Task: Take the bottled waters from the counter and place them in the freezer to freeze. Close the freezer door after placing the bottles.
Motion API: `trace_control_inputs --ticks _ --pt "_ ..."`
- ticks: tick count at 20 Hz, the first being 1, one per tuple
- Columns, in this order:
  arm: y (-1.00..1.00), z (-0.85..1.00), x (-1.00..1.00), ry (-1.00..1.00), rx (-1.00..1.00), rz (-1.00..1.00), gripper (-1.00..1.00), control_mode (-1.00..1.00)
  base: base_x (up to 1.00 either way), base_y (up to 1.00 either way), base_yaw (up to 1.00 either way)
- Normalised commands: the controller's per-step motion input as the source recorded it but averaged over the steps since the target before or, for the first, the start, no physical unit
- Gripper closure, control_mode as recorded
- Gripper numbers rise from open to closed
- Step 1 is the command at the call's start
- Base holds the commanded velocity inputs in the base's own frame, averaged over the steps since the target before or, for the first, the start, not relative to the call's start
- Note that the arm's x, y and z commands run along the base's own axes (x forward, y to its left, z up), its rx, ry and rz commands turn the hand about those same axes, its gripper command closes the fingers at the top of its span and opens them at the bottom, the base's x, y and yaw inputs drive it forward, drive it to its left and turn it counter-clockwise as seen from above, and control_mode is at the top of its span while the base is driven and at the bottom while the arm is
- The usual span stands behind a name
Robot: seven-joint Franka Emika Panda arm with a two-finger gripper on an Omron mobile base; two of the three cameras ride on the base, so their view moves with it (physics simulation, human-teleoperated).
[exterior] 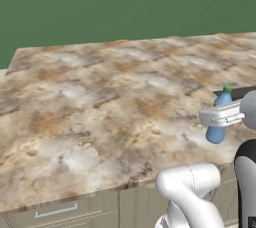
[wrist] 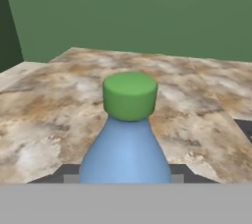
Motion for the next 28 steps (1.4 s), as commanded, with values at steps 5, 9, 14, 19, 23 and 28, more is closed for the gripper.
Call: trace_control_inputs --ticks 5,9,14,19,23,28 --pt "0.00 0.00 0.00 0.00 0.00 0.00 1.00 1.00 -0.66 0.62 0.00" --pt "0.00 0.00 0.00 0.00 0.00 0.00 1.00 1.00 -0.57 0.78 0.02" --pt "0.00 0.00 0.00 0.00 0.00 0.00 1.00 1.00 -0.29 0.92 0.01" --pt "0.00 0.00 0.00 0.00 0.00 0.00 1.00 1.00 -0.16 1.00 0.01" --pt "0.00 0.00 0.00 0.00 0.00 0.00 1.00 1.00 -0.09 1.00 0.01" --pt "0.00 0.00 0.00 0.00 0.00 0.00 1.00 1.00 -0.09 1.00 0.01"
